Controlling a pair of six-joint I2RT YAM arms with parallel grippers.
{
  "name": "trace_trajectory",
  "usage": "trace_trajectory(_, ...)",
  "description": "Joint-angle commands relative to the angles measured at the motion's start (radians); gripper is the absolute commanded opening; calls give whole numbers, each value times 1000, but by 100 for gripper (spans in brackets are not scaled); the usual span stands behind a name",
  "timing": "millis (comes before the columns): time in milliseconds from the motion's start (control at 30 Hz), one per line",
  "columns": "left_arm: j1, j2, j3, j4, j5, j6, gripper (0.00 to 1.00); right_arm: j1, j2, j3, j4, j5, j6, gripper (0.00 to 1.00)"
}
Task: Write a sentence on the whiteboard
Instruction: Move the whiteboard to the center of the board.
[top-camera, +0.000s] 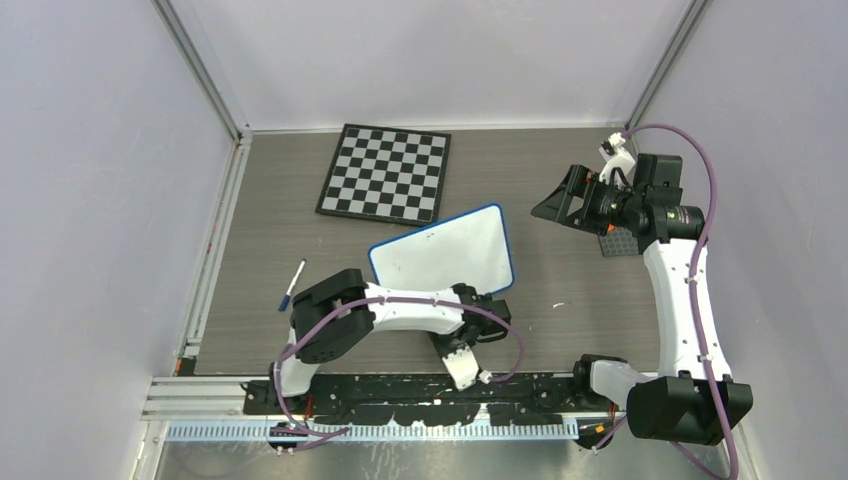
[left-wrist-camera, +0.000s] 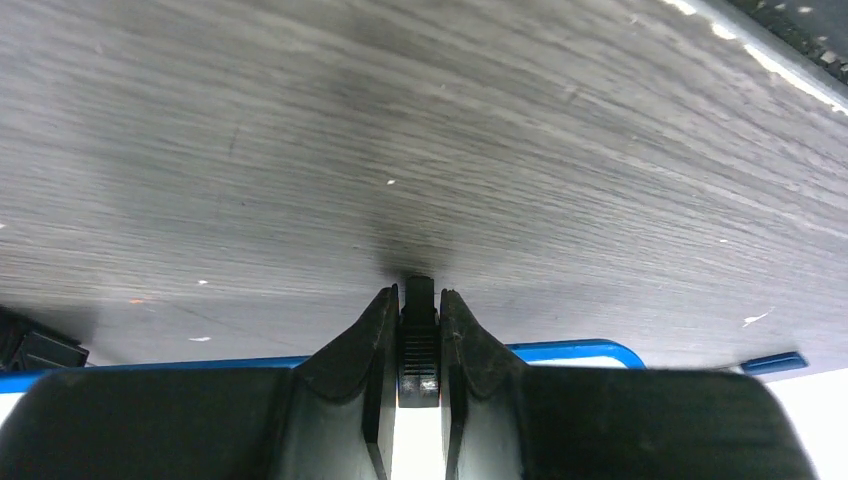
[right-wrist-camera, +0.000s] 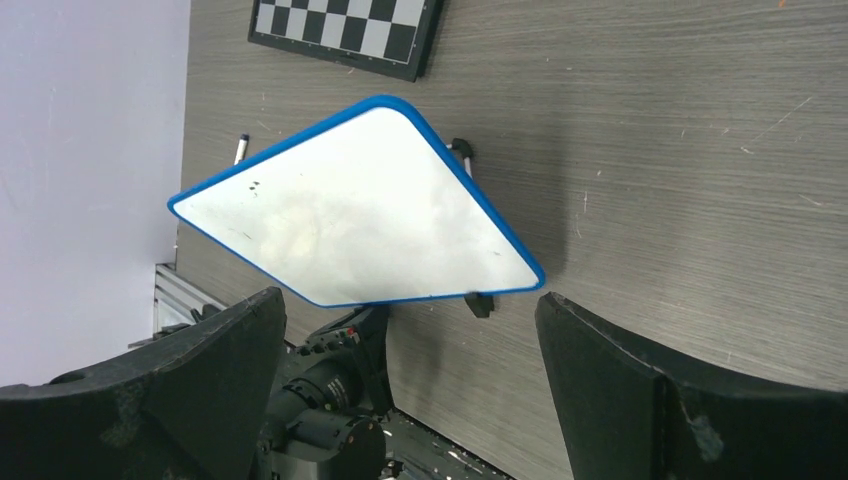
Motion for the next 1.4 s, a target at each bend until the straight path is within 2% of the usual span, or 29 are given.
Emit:
trace_trajectory(0,38,-1,-3,-55,-18,-128,0,-7,-8,57,16,12,-20,99)
trace_trajectory(167,76,-58,-124,17,-21,-62,0,-7,5,64,16,11,-18,99)
trace_trajectory(467,114,-168,-303,98,-33,144,0,-7,30,66,17,-5,0,100)
trace_trajectory(733,109,-195,-316,96,-17,158,2,-7,43,71,18,-5,13,100)
trace_trajectory(867,86,-210,-313,108,-10,140,14,-7,52,68,25,-1,16,100)
trace_trajectory(967,55,-218,-313,104,-16,110,40,-7,58,67,28,-3,17,99)
trace_trajectory(1167,-20,-262,-232,2,53,-18,71,-7,66,75,29,-4,16,100)
trace_trajectory(1267,-72,-277,-126,-80,101,-137,79,-7,71,81,30,-10,6,99)
trace_trajectory(1367,-67,-262,64,-161,198,-347,86,-7,76,82,33,-8,-3,99)
